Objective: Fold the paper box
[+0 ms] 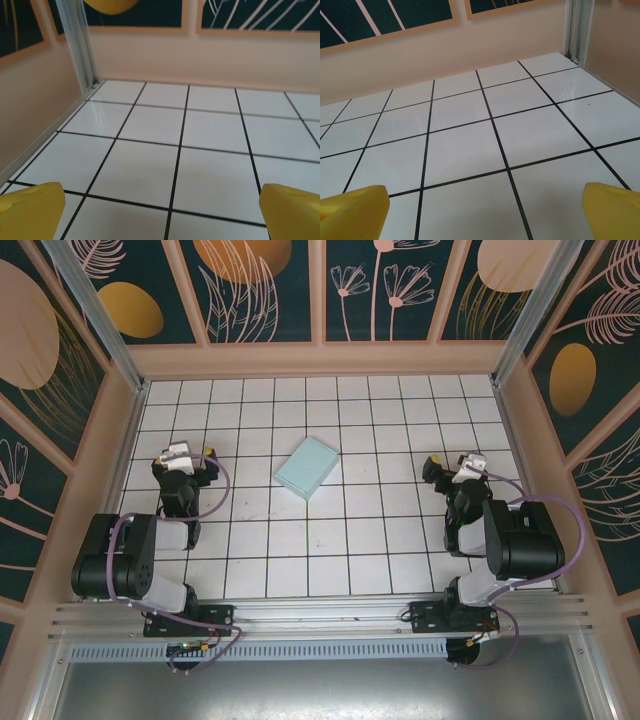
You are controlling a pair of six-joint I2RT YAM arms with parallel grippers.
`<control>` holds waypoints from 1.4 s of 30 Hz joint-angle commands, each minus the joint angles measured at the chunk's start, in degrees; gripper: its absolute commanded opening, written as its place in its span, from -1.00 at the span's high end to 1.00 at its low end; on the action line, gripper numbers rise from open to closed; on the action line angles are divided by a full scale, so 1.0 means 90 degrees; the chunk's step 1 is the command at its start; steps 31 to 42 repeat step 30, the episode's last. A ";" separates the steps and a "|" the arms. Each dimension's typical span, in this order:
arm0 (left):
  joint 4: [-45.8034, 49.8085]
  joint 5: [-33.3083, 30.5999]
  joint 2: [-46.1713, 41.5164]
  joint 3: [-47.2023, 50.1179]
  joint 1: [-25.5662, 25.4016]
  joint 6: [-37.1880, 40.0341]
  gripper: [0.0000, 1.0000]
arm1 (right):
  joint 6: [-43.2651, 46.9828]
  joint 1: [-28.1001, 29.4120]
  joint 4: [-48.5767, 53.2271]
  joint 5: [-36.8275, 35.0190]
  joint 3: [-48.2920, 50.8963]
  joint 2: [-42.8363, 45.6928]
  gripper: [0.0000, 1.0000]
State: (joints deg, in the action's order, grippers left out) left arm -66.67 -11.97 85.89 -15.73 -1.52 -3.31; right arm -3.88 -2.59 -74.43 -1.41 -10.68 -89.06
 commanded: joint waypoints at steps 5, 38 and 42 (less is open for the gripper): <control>-0.0771 -0.0095 0.0118 0.0300 0.0042 -0.0223 -0.98 | 0.0148 0.0003 -0.0262 0.0032 -0.0115 -0.0016 -0.98; -0.0787 -0.0086 0.0125 0.0303 0.0042 -0.0218 -0.98 | 0.0216 0.0080 -0.0237 -0.0039 -0.0122 -0.0015 -0.98; -0.0787 -0.0086 0.0125 0.0303 0.0042 -0.0218 -0.98 | 0.0216 0.0080 -0.0237 -0.0039 -0.0122 -0.0015 -0.98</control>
